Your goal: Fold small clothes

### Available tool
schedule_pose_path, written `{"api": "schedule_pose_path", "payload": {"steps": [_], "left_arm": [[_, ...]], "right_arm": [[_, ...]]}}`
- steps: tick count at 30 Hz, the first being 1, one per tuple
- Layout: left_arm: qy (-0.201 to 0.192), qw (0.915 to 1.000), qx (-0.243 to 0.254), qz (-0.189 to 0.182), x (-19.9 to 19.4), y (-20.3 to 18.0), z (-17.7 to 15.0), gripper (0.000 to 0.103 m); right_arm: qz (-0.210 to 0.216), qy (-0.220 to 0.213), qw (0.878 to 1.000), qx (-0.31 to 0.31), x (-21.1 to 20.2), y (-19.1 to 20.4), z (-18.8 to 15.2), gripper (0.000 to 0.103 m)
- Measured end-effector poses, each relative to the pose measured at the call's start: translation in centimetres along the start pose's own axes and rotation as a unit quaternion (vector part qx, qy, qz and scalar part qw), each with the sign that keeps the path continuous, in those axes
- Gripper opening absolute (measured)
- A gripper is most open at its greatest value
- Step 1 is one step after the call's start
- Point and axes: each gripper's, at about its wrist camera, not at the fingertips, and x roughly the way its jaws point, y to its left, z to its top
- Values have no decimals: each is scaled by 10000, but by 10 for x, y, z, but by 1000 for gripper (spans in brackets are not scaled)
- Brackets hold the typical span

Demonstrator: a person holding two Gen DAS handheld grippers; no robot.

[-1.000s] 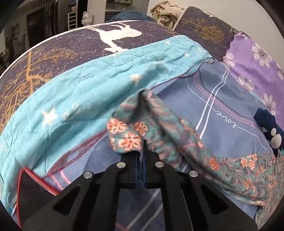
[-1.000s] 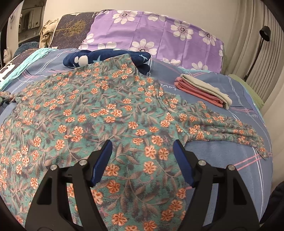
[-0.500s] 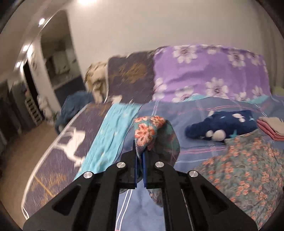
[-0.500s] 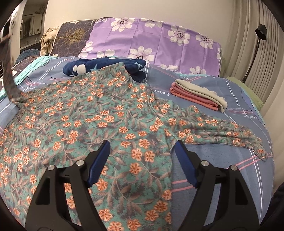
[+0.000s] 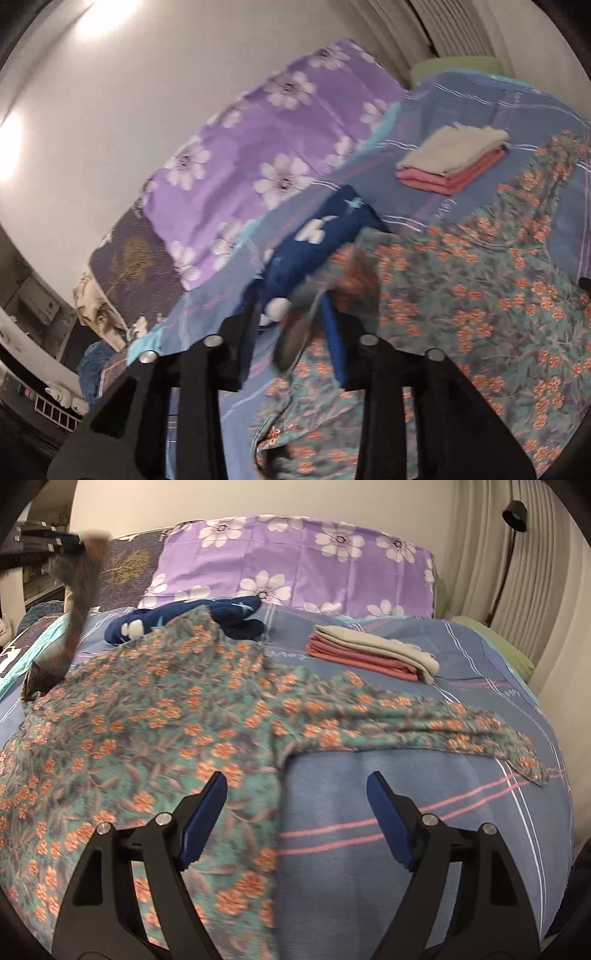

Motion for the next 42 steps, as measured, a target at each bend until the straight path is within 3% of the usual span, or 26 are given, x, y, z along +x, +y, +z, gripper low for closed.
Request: {"api": "schedule_pose_path", "payload": {"steps": [2,4,9,13,14,16,18,21,25,30,32,33,34,35,39,40,42], "left_arm": [[-31,9999,-18,-131,0,-11,-4,48],[-89,9999,-109,-63,-4,-10,-14,63],[421,9958,-807,125,6,25,-68,65],[984,9816,-1635,90,23,60,-139,65],[1082,9761,-1883,28,29,67,-158,65],[1198,9685,-2182,-32,37,75,-181,65],[1248,9627,-2399,-121,45,76,-200,65],[1223,9609,-2469,-278,57,67,-212,65],[1307,9617,-2396,-254,71,60,-221,65],[1376,9541,-2628,-407,85,64,-239,65],[1333,9523,-2706,-461,86,65,-243,66],[1321,9524,-2709,-463,86,65,-243,66],[1303,9527,-2706,-462,86,65,-243,66],[1296,9529,-2703,-461,87,65,-242,66],[1268,9531,-2729,-326,84,66,-243,66],[1264,9531,-2741,-204,82,67,-243,66],[1278,9546,-2685,193,76,69,-245,65]], "right_arm": [[-14,33,10000,32,2,-6,-2,80],[-1,90,9999,82,5,-13,-2,80],[283,213,9993,102,13,-15,6,80],[1082,324,9935,-104,22,1,36,78],[1272,369,9911,-143,27,6,45,75],[1710,586,9833,-205,44,21,71,53],[2092,941,9732,-137,67,36,97,46],[2310,1359,9634,-97,108,70,141,46],[2253,1471,9620,-465,151,112,176,59],[2271,1892,9532,-631,204,148,188,62],[2153,1917,9552,-666,218,159,186,63],[2189,1866,9554,-668,220,164,186,58],[2310,1824,9531,-708,219,167,186,34],[2416,1773,9508,-783,216,169,188,17],[2741,769,9523,-1097,165,167,204,12],[2986,251,9483,-1048,137,153,213,12],[3319,-345,9369,-1039,103,132,218,12]]}}
